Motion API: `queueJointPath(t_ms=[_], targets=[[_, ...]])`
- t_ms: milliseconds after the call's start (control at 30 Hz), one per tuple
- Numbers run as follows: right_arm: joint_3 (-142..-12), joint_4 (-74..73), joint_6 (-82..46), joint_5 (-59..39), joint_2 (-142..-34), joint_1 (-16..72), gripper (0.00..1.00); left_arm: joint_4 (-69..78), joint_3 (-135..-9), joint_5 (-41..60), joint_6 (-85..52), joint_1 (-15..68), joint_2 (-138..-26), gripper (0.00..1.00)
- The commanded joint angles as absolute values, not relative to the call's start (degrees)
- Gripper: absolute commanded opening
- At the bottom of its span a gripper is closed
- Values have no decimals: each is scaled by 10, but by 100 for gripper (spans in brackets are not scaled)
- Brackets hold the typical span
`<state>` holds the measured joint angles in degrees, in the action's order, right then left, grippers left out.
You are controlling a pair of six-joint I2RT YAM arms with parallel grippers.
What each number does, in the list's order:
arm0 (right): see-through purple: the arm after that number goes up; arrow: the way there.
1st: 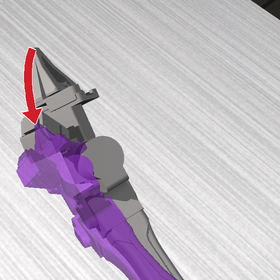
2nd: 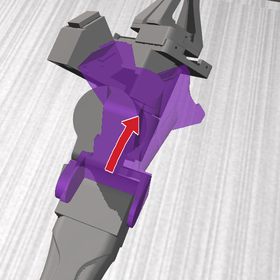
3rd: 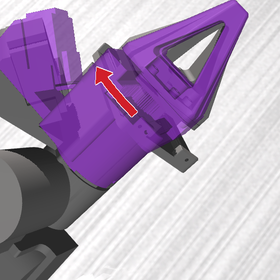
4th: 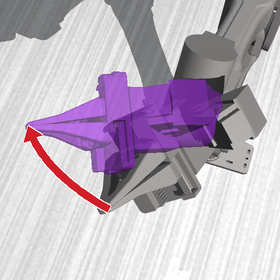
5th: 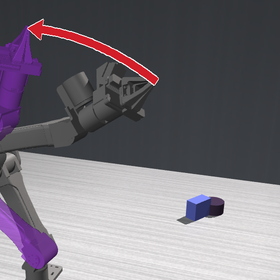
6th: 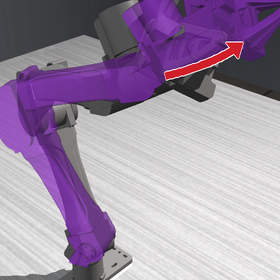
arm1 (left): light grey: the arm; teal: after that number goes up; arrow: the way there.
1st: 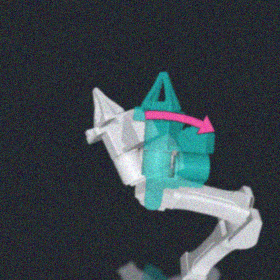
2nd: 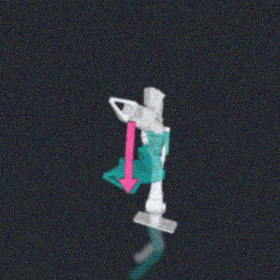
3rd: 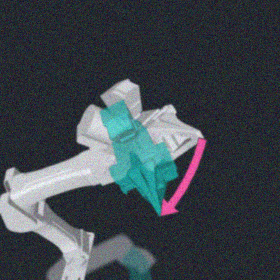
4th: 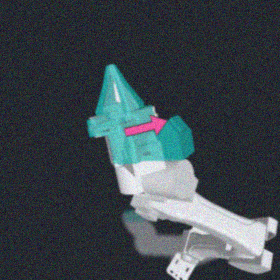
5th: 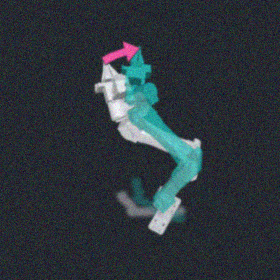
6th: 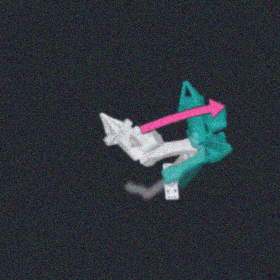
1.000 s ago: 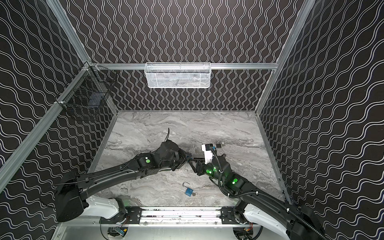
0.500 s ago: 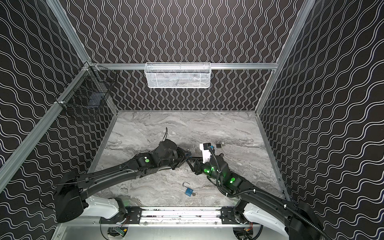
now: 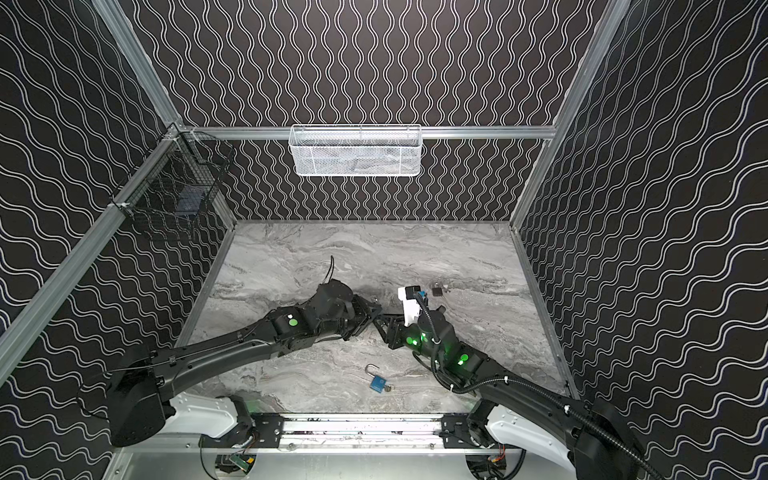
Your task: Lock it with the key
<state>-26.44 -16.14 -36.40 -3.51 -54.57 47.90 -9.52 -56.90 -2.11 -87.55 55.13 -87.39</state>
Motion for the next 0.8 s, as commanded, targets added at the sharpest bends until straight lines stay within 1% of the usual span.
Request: queueJointPath(t_ms=[0, 467, 667, 767], targets=[[-273, -187, -361, -30, -548, 480, 36, -62, -570, -15, -880, 551, -871, 22], [-276, -200, -370, -37, -572, 481, 30, -43, -559, -11, -889, 550, -874, 22], [-275, -202, -369, -33, -572, 481, 23, -42, -554, -12, -890, 550, -871, 22], [-277, -202, -370, -34, -576, 481, 18, -36, -552, -12, -892, 550, -871, 22]])
